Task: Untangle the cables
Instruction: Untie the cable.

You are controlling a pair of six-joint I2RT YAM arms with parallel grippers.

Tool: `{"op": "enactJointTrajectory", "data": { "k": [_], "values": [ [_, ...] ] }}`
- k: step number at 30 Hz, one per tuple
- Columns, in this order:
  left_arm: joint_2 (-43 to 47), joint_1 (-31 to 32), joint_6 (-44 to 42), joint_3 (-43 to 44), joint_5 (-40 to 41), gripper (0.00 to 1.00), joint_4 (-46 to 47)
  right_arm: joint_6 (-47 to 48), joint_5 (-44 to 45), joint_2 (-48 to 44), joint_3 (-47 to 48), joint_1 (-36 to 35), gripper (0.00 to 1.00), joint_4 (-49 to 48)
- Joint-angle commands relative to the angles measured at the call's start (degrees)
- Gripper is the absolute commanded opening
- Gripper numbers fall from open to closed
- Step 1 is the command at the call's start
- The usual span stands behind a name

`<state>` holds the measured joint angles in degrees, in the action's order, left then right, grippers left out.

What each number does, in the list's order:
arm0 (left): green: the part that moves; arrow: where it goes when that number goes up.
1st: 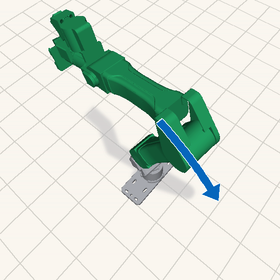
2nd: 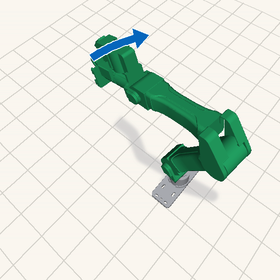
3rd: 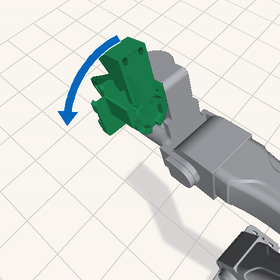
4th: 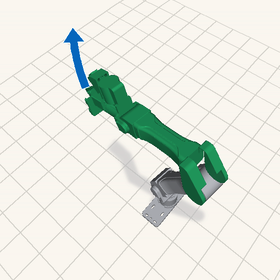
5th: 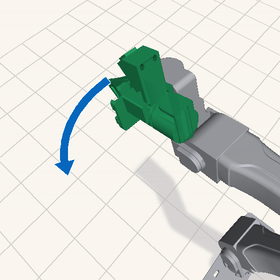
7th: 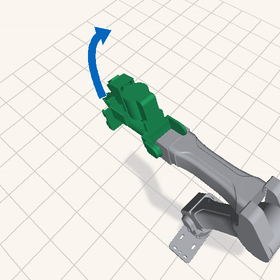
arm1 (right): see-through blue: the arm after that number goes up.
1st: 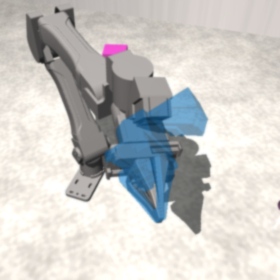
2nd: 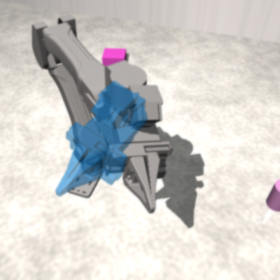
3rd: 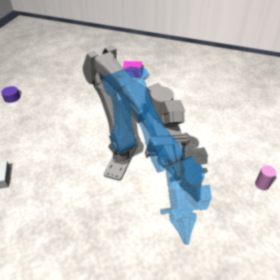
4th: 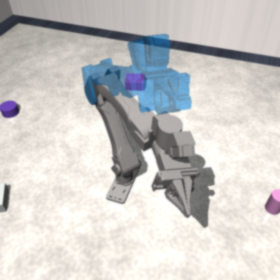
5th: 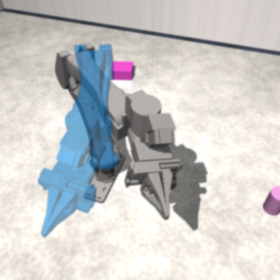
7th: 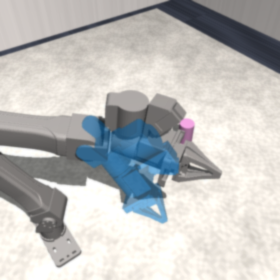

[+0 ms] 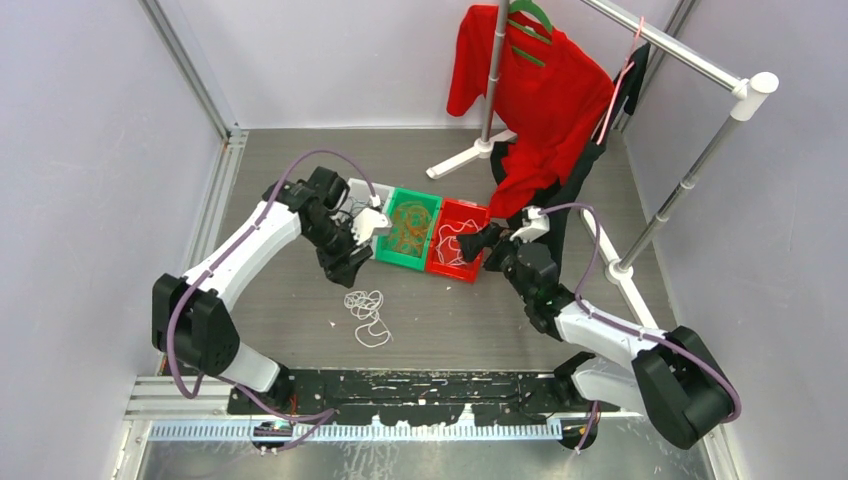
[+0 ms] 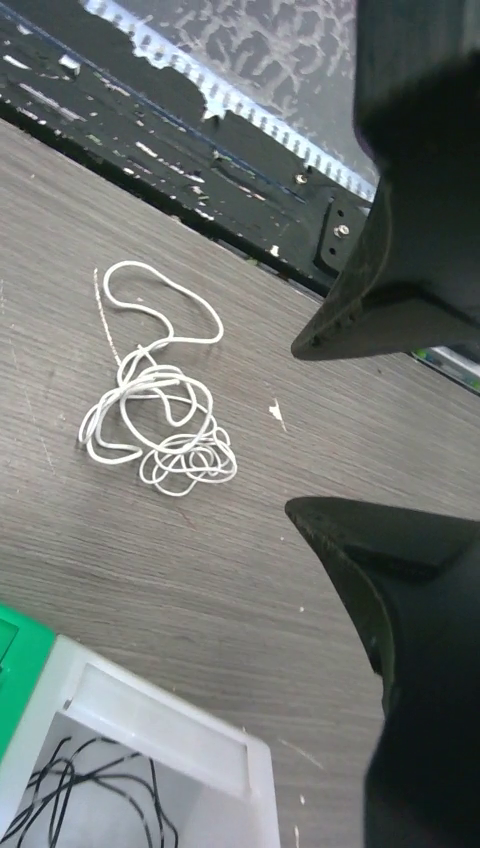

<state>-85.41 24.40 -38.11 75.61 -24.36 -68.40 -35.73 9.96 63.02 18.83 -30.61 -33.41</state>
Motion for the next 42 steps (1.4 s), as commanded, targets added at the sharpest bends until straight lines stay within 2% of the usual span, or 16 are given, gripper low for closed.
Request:
{"op": "enactJointTrajectory", "data": {
  "k": [1, 5, 12, 19, 22, 24, 30, 35, 42],
  "values": [
    [-0.3, -1.2, 6.0, -4.4, -2.9, 0.50, 11.5, -3.0, -7.4, 2.5, -0.3, 0.1, 1.00, -7.3],
    [-1.8, -1.2, 5.9, -10.1, -0.6, 0.48, 19.9, -3.7, -7.6, 2.3, -0.7, -0.1, 1.00, -5.7],
    [-5.4, -1.2, 4.1, -13.7, 0.8, 0.44, 25.4, -1.6, -7.1, -0.6, -0.6, -0.9, 1.00, -0.8],
    [-7.4, -1.1, 2.7, -15.0, -0.2, 0.30, 26.0, -2.8, -5.2, -3.5, -2.2, -0.9, 1.00, 0.7],
    [-6.9, -1.1, 1.1, -15.3, -1.8, 0.27, 24.3, -8.5, -0.4, -5.6, -4.1, -0.9, 1.00, 0.7],
    [-6.4, -1.1, -0.5, -15.3, -2.8, 0.27, 22.2, -13.9, 5.1, -7.7, -4.9, -0.9, 1.00, 3.6],
    [-4.7, -1.2, -5.2, -12.5, -2.3, 0.39, 17.0, -14.4, 2.8, -10.7, -2.4, -0.9, 1.00, 17.3],
    [-6.0, -1.3, -8.9, -8.1, -4.3, 0.50, 9.4, -12.8, -1.7, -10.8, -3.7, -0.9, 1.00, 17.8],
    [-7.1, -1.3, -6.2, -11.6, -3.9, 0.50, 14.0, -12.6, -0.9, -14.7, -5.1, -0.9, 0.90, 19.0]
  ]
}}
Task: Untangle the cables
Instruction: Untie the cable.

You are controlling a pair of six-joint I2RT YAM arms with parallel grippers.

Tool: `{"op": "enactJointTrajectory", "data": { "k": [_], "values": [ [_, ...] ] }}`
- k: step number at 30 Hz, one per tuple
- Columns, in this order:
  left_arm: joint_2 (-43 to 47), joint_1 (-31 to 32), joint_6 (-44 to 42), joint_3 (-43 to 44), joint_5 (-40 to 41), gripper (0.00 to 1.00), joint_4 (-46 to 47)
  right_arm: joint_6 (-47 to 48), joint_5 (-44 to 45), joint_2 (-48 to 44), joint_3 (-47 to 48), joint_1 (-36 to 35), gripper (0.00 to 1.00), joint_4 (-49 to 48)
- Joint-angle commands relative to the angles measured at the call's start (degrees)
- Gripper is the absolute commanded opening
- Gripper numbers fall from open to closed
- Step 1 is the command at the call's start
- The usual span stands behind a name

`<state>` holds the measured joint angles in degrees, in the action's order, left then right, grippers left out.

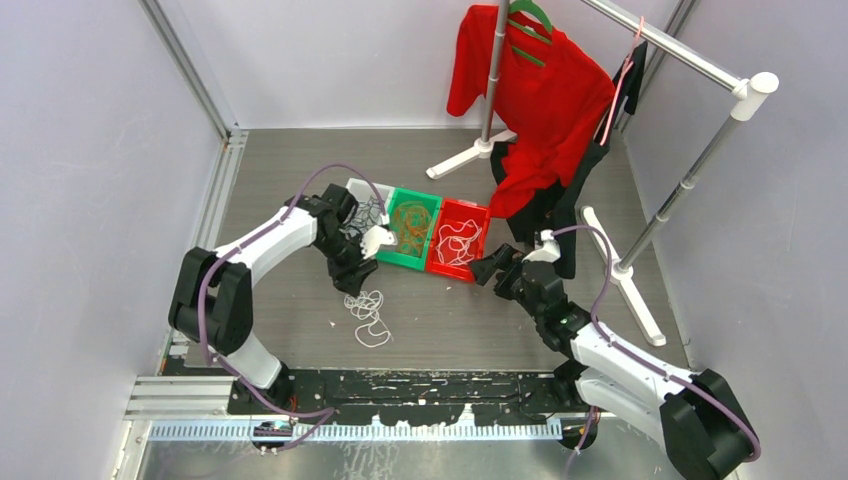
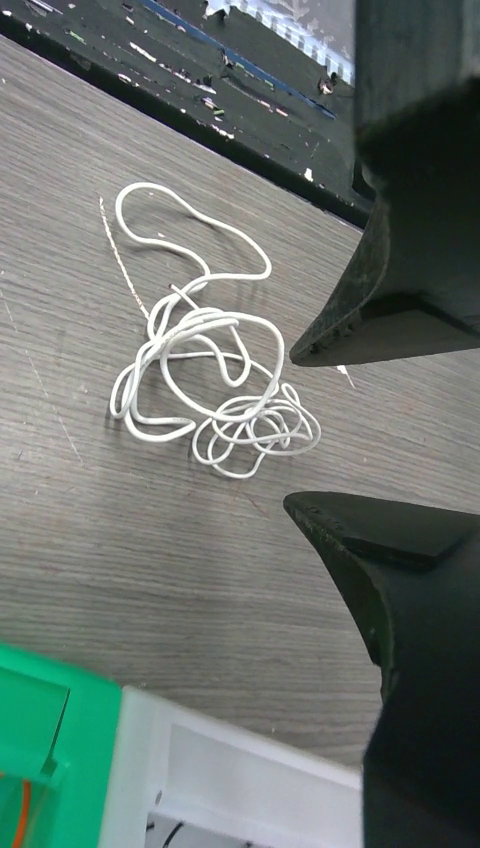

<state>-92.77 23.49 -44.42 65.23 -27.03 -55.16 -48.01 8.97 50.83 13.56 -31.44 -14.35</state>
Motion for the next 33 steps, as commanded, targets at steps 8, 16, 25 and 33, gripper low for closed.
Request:
{"op": "enactJointTrajectory", "data": {
  "k": [8, 16, 25, 33],
  "values": [
    [-1.0, -0.4, 3.6, -3.0, 1.2, 0.38, 9.7, -0.5, -0.9, -2.6, -0.5, -0.1, 0.83, -0.1],
    [-1.5, -0.2, 0.2, -2.6, -2.4, 0.38, 4.8, -0.7, -0.5, -4.9, -1.5, -0.1, 0.80, 1.3],
    [-1.2, -0.1, -1.2, -4.0, -0.1, 0.36, 5.3, -1.0, -0.4, -6.3, -2.1, -0.1, 0.76, 1.9],
    [3.0, 0.1, 6.0, -7.6, 4.7, 0.02, 18.9, -0.8, -0.3, -7.7, -2.2, -0.4, 0.72, 3.1]
  ]
}}
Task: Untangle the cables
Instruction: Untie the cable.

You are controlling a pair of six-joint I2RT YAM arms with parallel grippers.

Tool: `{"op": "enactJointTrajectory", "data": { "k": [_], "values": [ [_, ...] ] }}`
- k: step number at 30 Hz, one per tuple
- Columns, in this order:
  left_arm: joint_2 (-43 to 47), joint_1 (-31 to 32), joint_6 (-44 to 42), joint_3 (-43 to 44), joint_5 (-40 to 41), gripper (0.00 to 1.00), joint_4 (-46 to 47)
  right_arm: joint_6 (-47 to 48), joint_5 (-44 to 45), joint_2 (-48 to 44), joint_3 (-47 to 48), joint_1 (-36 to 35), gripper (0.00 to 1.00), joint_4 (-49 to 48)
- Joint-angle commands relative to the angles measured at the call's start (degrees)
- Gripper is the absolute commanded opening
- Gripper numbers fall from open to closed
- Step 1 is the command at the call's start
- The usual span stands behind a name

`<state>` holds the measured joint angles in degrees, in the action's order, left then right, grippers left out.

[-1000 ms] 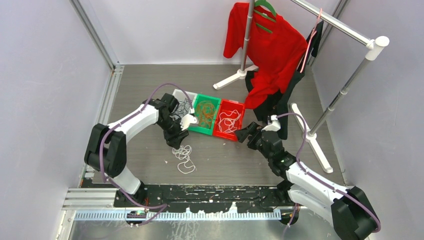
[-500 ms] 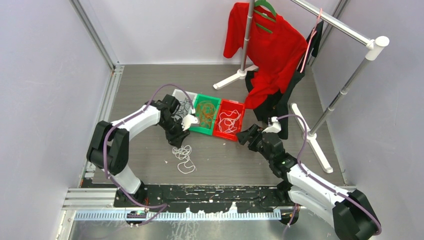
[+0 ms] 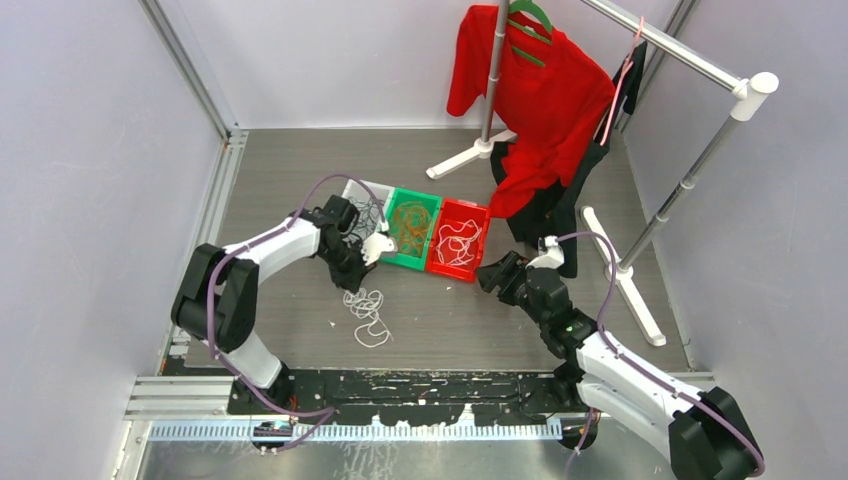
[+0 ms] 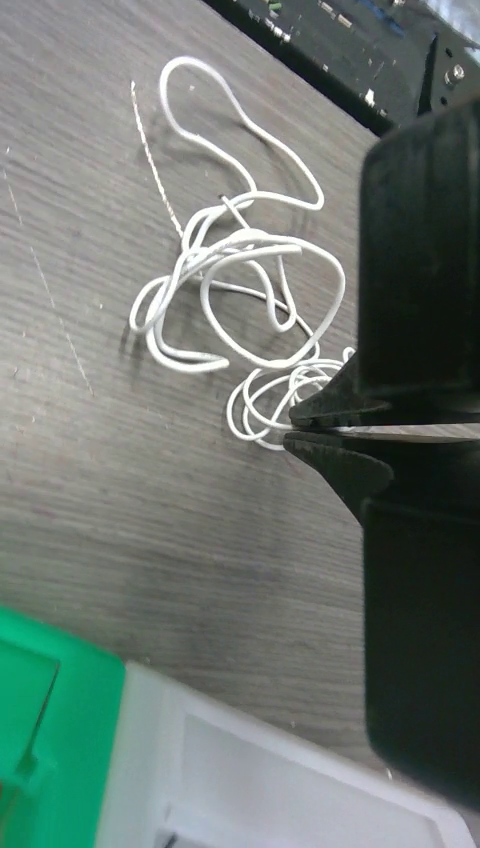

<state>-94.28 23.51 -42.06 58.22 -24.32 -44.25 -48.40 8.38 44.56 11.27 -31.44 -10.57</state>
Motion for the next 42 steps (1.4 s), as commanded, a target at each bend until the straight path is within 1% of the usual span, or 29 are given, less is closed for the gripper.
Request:
{"op": "enactJointTrajectory", "data": {
  "k": [1, 4, 7, 8, 10, 13, 16, 21, 25, 26, 33, 42],
  "values": [
    [5.6, 0.2, 4.3, -0.5, 2.4, 0.00, 8.5, -0.4, 0.1, -1.5, 0.1, -0.5, 0.71, -0.8],
    [9.2, 0.8, 5.9, 0.8, 4.0, 0.00, 6.8, 0.4, 0.6, -1.0, 0.9, -3.1, 0.71, -1.5],
    [14.4, 1.3, 6.5, 4.0, 4.7, 0.00, 1.0, 3.5, 6.7, 1.5, 3.5, -11.8, 0.72, -2.0],
    [16.3, 1.4, 6.8, 5.2, 4.7, 0.00, -1.2, 4.6, 8.8, 3.2, 4.7, -16.2, 0.73, -2.3],
    [19.5, 1.8, 6.9, 8.0, 4.0, 0.00, -6.5, 6.3, 13.0, 7.0, 7.2, -21.4, 0.74, -3.5],
    [23.8, 2.9, 8.1, 12.3, 3.4, 0.00, -13.3, 8.9, 16.5, 11.9, 11.9, -27.6, 0.76, -5.1],
    [26.3, 4.5, 10.5, 15.9, 2.2, 0.00, -18.1, 12.6, 18.9, 15.4, 17.8, -31.7, 0.79, -5.9],
    [28.3, 6.3, 16.0, 20.0, -0.4, 0.00, -21.6, 16.1, 18.4, 21.0, 26.4, -34.7, 0.81, -9.8],
    [28.8, 6.6, 19.5, 22.4, -4.5, 0.00, -22.8, 17.0, 18.2, 23.9, 30.0, -36.0, 0.80, -13.6],
    [29.2, 6.6, 21.5, 23.8, -6.4, 0.00, -22.9, 18.1, 19.1, 25.8, 32.1, -37.2, 0.80, -14.3],
    [29.7, 6.6, 23.6, 24.4, -10.2, 0.00, -23.5, 17.8, 18.9, 28.2, 32.5, -38.0, 0.79, -19.8],
    [29.4, 6.7, 23.4, 23.7, -11.5, 0.00, -23.4, 16.8, 18.1, 28.4, 32.5, -38.0, 0.76, -22.2]
  ]
}}
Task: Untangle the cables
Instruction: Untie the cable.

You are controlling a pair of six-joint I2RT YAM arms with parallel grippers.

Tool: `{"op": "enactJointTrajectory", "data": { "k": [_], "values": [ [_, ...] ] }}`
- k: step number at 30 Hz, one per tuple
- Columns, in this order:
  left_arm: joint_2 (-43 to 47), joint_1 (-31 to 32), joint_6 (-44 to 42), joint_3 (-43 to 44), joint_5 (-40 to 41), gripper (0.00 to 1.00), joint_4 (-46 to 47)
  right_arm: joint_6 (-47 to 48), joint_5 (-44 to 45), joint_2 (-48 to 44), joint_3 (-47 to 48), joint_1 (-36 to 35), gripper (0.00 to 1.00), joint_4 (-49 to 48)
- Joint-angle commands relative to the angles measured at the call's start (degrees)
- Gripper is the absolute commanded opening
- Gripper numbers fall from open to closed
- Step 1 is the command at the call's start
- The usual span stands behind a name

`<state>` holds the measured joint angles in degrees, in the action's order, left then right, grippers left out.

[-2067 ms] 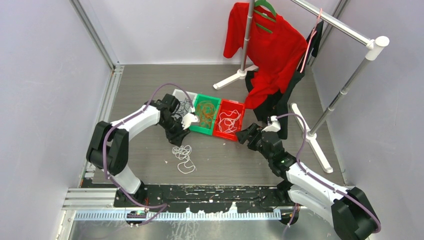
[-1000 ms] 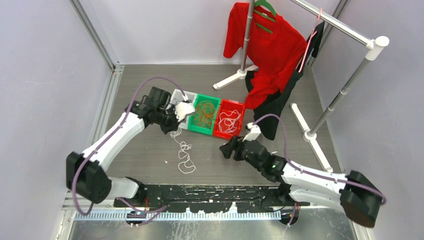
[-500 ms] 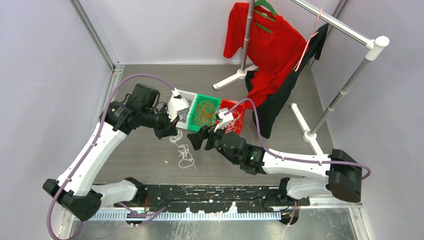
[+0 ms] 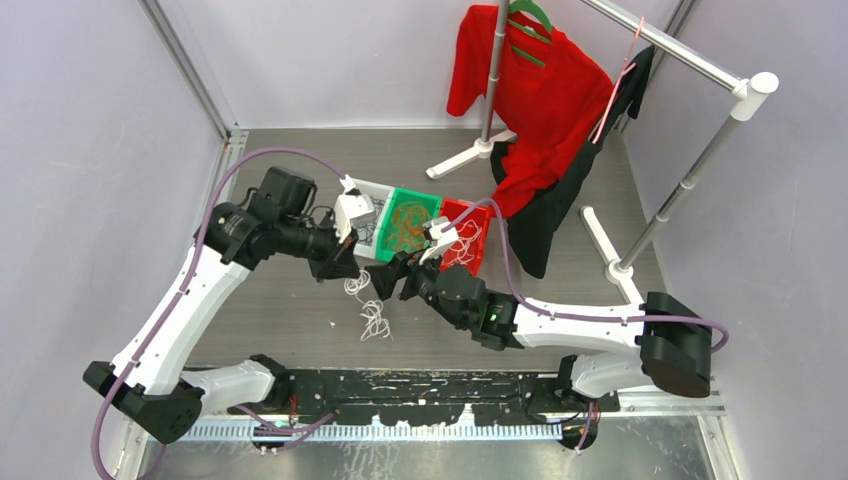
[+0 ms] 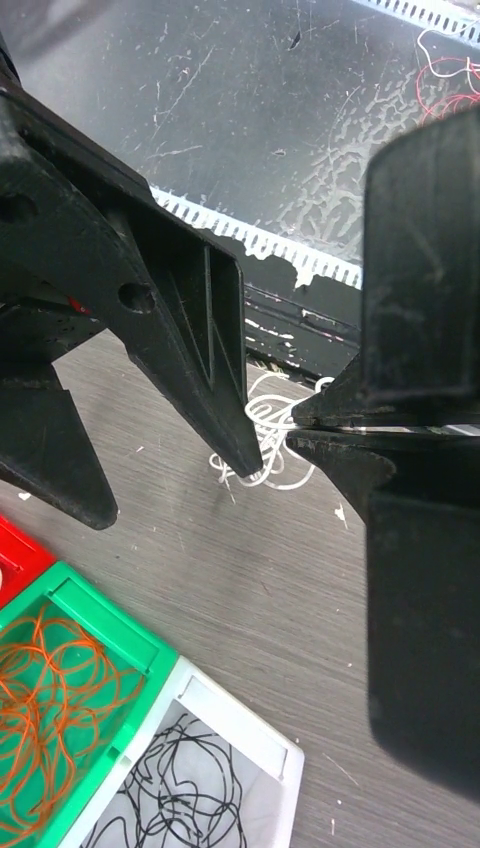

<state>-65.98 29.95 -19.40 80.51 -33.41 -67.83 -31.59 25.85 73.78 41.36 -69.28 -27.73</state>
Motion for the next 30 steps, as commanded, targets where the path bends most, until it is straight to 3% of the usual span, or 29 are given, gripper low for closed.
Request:
{"op": "enactJointTrajectory", "data": {
  "k": [1, 5, 12, 30],
  "values": [
    [1.2, 0.3, 0.8, 1.4, -1.8, 0.00, 0.5, 0.0, 0.6, -1.1, 2.2, -0.2, 0.76, -4.6],
    [1.3, 0.3, 0.4, 1.3, 0.2, 0.00, 1.1, -0.6, 1.7, -4.7, 0.3, -0.2, 0.75, -0.6],
    [1.4, 0.2, 3.1, 0.0, 3.4, 0.00, 3.9, -1.6, 0.1, -11.5, -4.7, -0.5, 0.73, -2.6],
    [0.2, 0.2, 8.1, 0.5, 1.1, 0.00, 5.1, 1.5, -0.5, -2.2, 3.4, -0.9, 0.73, -4.1]
  ]
}}
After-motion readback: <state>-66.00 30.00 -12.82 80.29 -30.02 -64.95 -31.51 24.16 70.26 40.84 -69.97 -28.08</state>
